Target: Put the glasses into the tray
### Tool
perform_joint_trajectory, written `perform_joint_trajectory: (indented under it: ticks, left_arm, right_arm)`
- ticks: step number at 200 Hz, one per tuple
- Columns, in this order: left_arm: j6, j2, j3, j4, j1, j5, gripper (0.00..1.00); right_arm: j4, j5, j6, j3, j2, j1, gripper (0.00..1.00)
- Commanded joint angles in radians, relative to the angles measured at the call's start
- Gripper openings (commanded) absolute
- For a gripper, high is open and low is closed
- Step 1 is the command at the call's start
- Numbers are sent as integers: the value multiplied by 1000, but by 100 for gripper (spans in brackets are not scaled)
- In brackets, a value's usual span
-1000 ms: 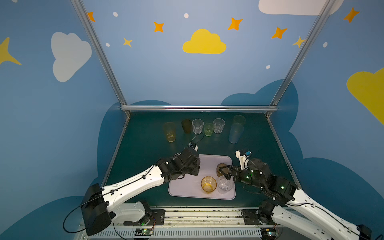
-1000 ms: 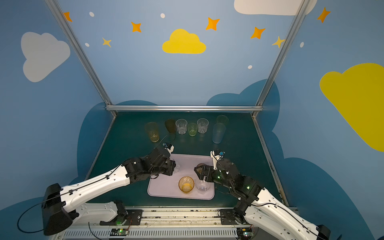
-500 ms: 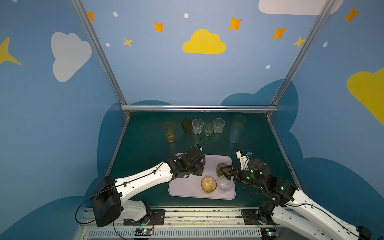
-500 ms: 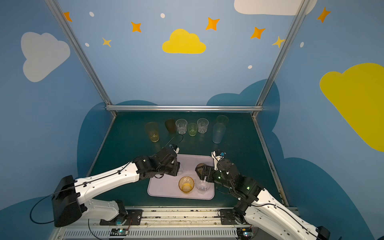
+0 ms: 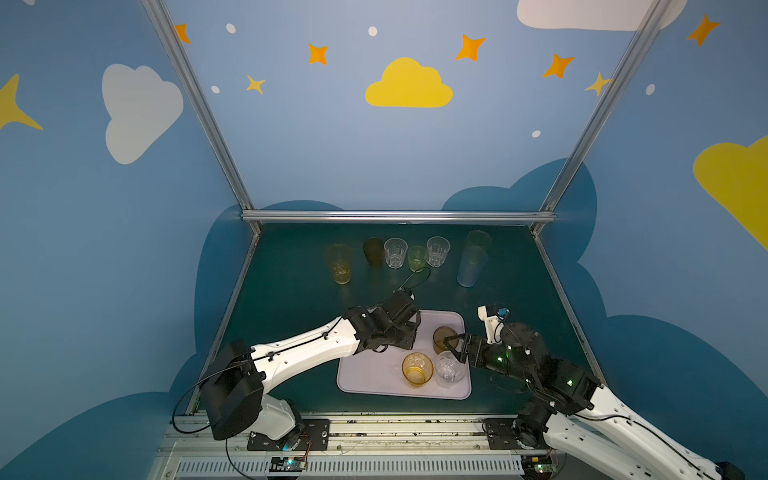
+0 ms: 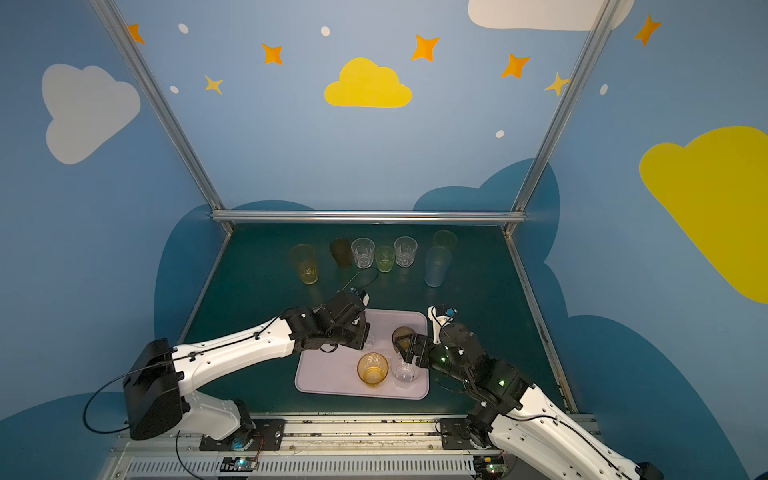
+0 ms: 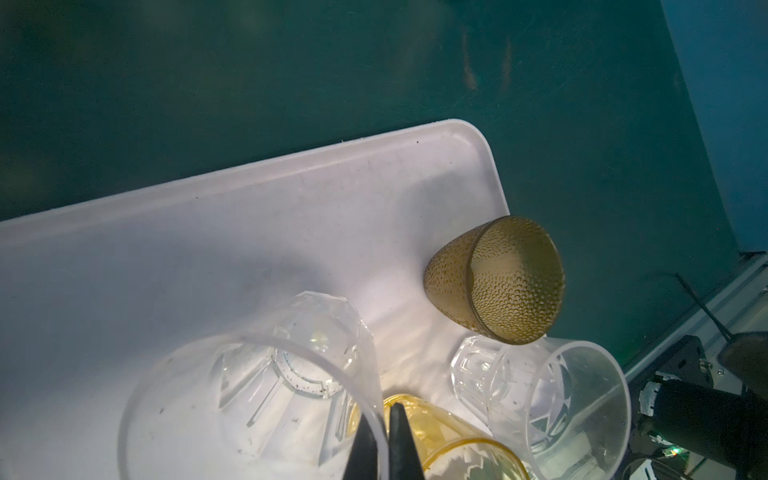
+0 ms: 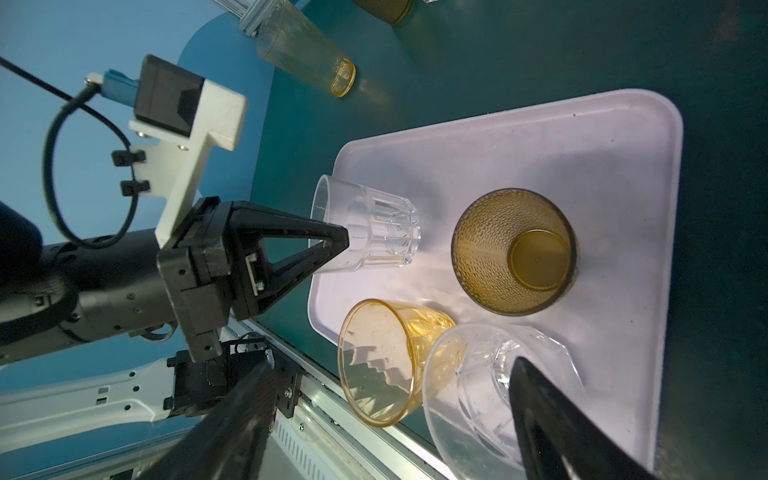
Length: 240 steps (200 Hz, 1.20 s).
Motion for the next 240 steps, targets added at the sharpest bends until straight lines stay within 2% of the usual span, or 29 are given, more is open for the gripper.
perform_joint_trajectory:
  ticks: [1, 88, 240]
  left_arm:
    - [23, 22, 45, 2, -3, 17, 4]
    - [16, 111, 97, 8, -5, 77, 4]
    - [2, 173, 138, 2, -42, 93, 4]
  right_arm:
    - [-27, 22, 14, -18, -26, -5, 87]
    - [-45, 36, 11, -26, -51, -12, 87]
    - [-52, 34, 11, -33, -65, -25, 87]
